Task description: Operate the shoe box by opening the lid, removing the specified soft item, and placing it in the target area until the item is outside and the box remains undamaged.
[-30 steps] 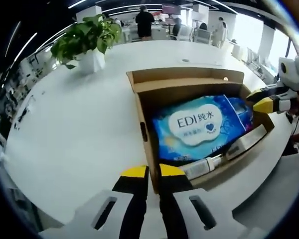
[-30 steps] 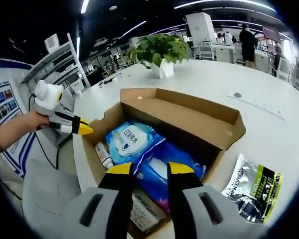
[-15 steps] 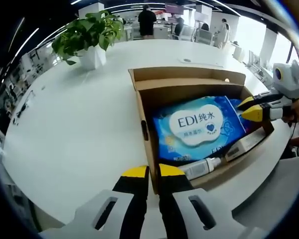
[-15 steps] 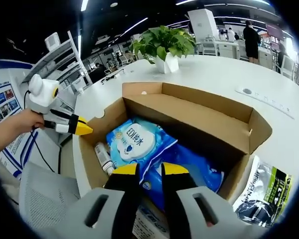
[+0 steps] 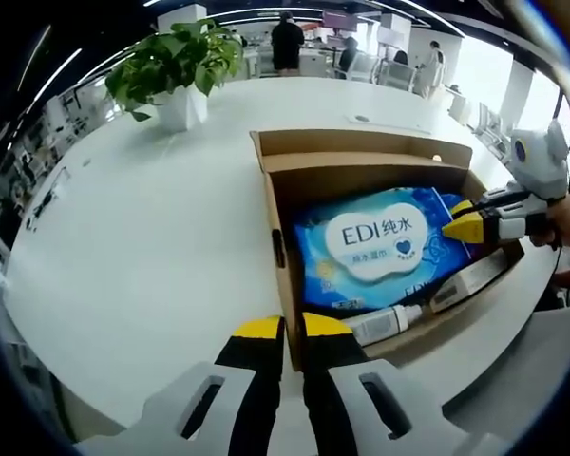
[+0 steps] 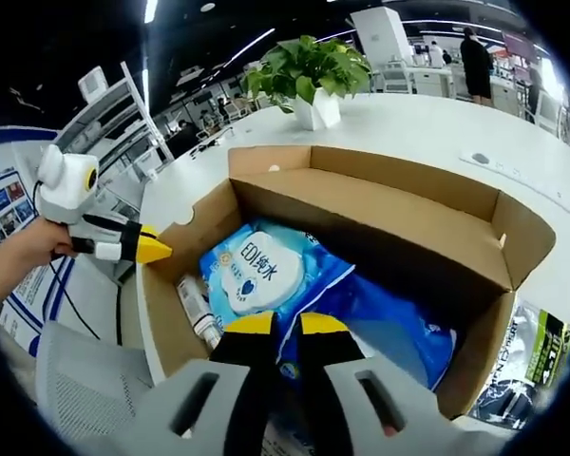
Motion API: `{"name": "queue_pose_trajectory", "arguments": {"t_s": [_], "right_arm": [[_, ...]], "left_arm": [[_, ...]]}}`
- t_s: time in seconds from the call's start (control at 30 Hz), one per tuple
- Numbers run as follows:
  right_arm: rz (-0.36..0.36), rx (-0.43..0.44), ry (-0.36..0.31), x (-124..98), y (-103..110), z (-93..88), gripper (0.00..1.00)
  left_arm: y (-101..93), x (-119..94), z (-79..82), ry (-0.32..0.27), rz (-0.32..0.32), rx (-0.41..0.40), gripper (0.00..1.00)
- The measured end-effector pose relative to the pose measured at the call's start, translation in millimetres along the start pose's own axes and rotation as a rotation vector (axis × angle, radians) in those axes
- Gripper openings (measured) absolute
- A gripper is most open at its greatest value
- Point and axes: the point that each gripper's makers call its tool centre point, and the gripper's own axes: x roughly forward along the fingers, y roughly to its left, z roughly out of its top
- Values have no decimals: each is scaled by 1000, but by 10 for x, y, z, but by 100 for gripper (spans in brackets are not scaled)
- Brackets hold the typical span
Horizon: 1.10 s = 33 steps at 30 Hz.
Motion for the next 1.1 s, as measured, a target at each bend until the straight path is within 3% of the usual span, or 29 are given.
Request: {"name": "queue_pose_trajectory", "arguments": {"t_s": [0.47, 1.1], "right_arm": [[-34, -6, -33, -178, -90, 68, 0], [-75, -99, -42, -436, -162, 77, 0]], "left_arm": [[0, 5, -3, 2, 2, 5, 3], [-1, 6, -2, 20, 7, 32, 4]]}}
